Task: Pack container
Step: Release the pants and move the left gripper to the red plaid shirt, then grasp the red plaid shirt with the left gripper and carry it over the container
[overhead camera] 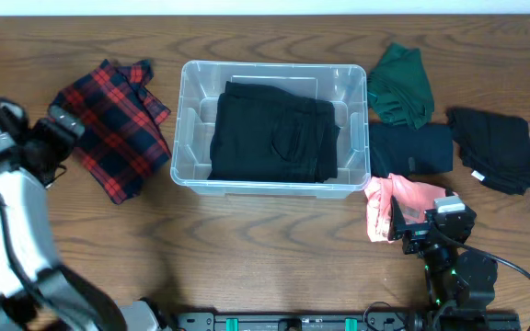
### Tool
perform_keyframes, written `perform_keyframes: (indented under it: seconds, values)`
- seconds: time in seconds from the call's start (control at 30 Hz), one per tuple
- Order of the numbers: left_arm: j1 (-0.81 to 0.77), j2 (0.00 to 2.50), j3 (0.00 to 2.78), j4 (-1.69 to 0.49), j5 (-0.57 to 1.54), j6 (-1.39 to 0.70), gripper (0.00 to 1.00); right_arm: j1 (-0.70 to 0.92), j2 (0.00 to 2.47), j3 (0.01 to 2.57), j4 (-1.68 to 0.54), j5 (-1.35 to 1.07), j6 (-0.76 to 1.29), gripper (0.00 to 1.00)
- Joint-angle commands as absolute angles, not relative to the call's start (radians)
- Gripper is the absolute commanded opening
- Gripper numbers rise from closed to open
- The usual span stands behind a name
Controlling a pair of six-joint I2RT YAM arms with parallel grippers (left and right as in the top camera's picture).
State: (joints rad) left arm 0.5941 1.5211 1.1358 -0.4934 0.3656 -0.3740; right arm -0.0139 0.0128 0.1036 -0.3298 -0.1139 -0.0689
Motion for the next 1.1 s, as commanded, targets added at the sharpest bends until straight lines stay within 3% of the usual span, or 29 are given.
perform_keyframes:
  seconds: [0.0,0.17,0.8,0.93,1.03,1.07]
  values:
    - [0.664,1.654,1.143,-0.454,0.579,-0.323,0.98,-0.006,0.011,0.101,-0.33,-0.109,-0.057,0.99]
    - [0.704,1.829,1.143,-0.374,0.72,-0.28,0.98,-0.006,0.011,0.101,-0.33,-0.109,-0.057,0.99]
    - [0.655,2.105,1.143,-0.153,0.777,-0.263,0.98,-0.006,0.011,0.101,-0.33,-0.109,-0.057,0.99]
    - [0.645,2.123,1.143,-0.147,0.772,-0.263,0.8,-0.006,0.011,0.101,-0.33,-0.109,-0.057,0.99]
    - [0.645,2.123,1.143,-0.138,0.767,-0.262,0.58,-0.006,0.011,0.101,-0.33,-0.109,-0.057,0.99]
    - [0.645,2.123,1.143,-0.132,0.767,-0.249,0.47,-0.006,0.011,0.101,-0.33,-0.109,-0.057,0.99]
